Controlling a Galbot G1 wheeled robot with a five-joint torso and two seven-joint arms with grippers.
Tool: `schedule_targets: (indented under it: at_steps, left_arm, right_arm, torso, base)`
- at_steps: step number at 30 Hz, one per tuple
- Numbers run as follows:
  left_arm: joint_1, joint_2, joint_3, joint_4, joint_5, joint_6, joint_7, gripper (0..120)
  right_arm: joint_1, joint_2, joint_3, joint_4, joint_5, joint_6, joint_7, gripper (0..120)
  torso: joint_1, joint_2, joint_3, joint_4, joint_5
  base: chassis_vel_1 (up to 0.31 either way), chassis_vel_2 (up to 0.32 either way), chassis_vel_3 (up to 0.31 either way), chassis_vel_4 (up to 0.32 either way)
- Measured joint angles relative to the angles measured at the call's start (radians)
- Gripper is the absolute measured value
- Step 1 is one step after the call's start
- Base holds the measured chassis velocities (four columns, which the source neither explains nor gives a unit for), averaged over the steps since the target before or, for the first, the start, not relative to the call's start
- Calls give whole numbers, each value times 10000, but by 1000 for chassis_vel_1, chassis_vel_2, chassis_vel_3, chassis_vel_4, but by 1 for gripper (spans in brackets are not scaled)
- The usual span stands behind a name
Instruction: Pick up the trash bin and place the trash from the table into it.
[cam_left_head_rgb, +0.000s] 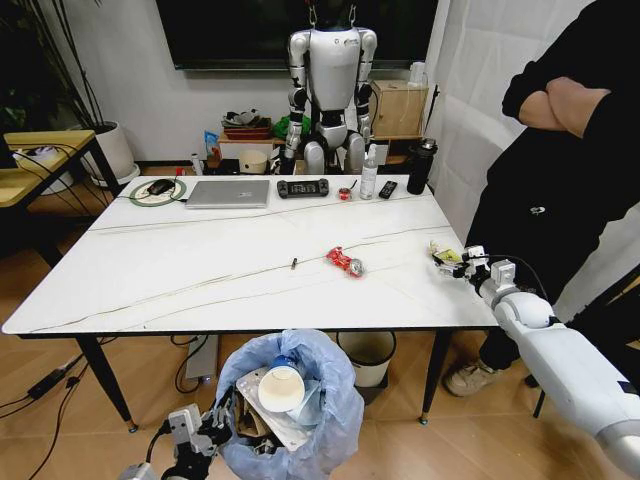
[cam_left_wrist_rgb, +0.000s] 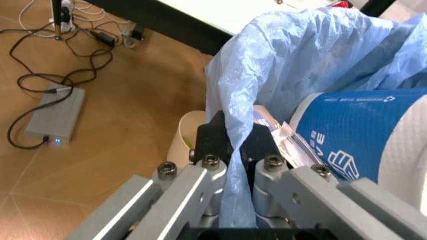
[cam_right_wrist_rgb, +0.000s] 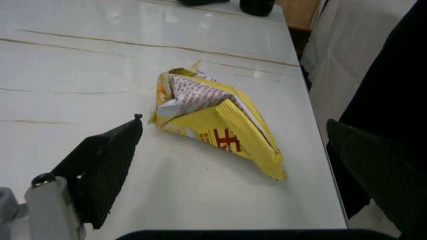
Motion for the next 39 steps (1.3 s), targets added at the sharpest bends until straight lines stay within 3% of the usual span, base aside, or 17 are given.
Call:
schedule_targets:
  at_steps: [9, 13, 30, 33, 37, 39]
  left_arm:
    - [5, 23, -13, 39, -17, -12, 2, 0]
    - [-12, 17, -9, 84, -20, -15, 2, 0]
    - [-87, 35, -50, 165, -81, -9, 0, 0]
    - [-88, 35, -61, 176, -80, -7, -2, 0]
    - [-101, 29, -57, 178, -80, 4, -8, 0]
    - [-110, 28, -48, 179, -80, 11, -13, 0]
  right_arm:
    - [293, 217, -49, -732, -151, 198, -76, 98]
    - [369, 283, -49, -797, -99, 223, -85, 88]
    - [443, 367, -183, -856, -25, 217, -117, 22]
    - [443, 369, -190, -830, -14, 217, -119, 16]
    - [363, 345, -197, -561, 69, 205, -138, 0]
    - [287, 293, -195, -338, 161, 215, -188, 0]
  torso:
    - [0, 0, 0, 0, 1]
    - [0, 0, 0, 1, 0]
    - [0, 0, 0, 1, 0]
    - [0, 0, 0, 0, 0]
    - [0, 0, 0, 1, 1]
    - [0, 0, 0, 1, 1]
  base:
    - [0, 0, 0, 0]
    - [0, 0, 0, 0]
    - [0, 0, 0, 0]
    - [0, 0, 0, 0]
    - [0, 0, 0, 0]
    - [0, 0, 0, 0]
